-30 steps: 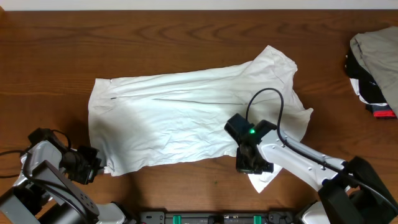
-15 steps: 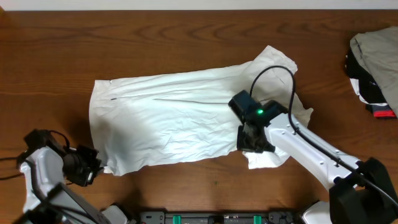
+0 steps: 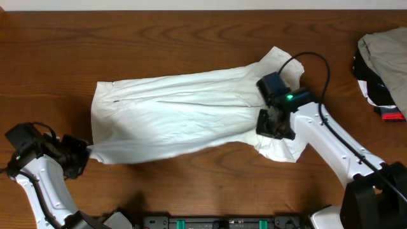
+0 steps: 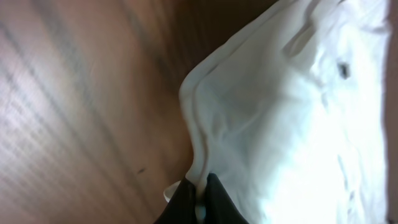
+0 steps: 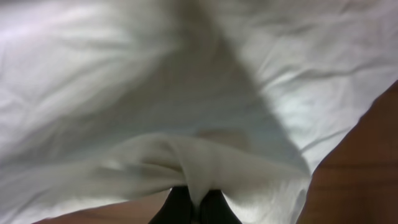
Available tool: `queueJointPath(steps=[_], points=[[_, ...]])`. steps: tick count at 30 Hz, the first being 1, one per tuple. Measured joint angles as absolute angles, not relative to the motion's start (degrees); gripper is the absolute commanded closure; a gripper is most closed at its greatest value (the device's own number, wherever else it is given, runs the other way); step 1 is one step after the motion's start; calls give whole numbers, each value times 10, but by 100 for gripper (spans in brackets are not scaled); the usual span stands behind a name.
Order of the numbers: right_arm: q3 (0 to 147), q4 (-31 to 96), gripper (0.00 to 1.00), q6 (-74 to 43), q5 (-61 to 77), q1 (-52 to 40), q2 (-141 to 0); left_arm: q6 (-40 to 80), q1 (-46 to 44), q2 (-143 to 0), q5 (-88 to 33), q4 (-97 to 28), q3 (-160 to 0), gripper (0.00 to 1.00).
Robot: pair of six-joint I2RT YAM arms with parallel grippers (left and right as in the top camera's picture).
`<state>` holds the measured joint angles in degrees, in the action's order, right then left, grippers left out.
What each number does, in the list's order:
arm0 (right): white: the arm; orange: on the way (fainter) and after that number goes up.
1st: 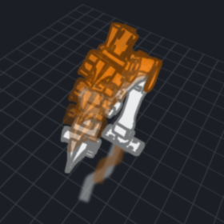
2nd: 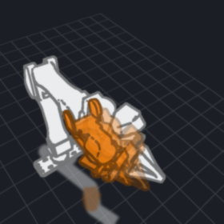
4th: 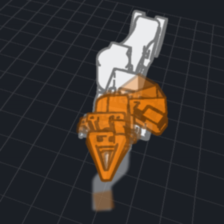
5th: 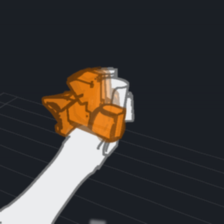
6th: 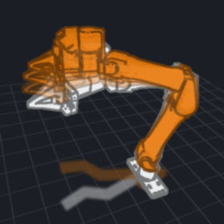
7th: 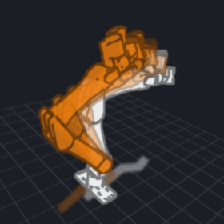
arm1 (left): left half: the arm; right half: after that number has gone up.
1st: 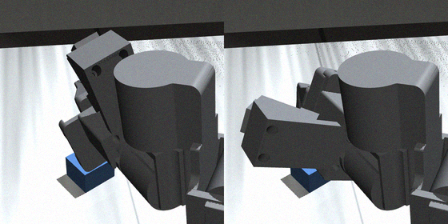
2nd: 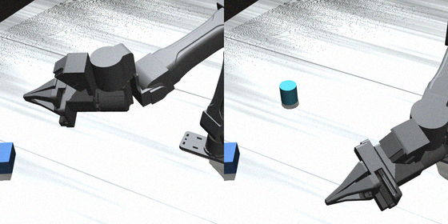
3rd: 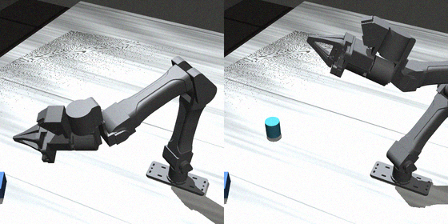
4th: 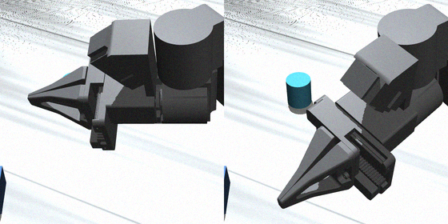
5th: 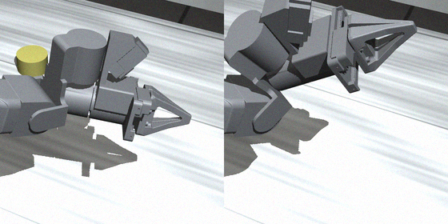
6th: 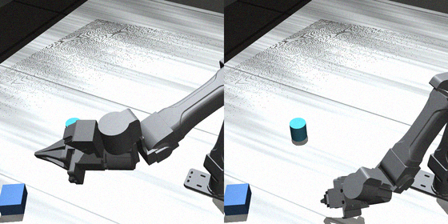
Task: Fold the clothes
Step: 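Lift the bottom hem and fold it up toward the top edge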
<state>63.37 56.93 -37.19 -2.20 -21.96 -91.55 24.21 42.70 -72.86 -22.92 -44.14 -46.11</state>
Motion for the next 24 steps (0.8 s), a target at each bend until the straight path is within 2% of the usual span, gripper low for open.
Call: queueJointPath(steps=[10,19,24], points=[[636,498,99,-332,-21,-185,-915,279,415,-729,-247,-336,-462,94],[637,428,99,-328,-21,-185,-915,302,327,-729,-250,-246,-462,94],[637,400,99,-320,-21,-185,-916,310,277,-729,-214,-224,-462,95]])
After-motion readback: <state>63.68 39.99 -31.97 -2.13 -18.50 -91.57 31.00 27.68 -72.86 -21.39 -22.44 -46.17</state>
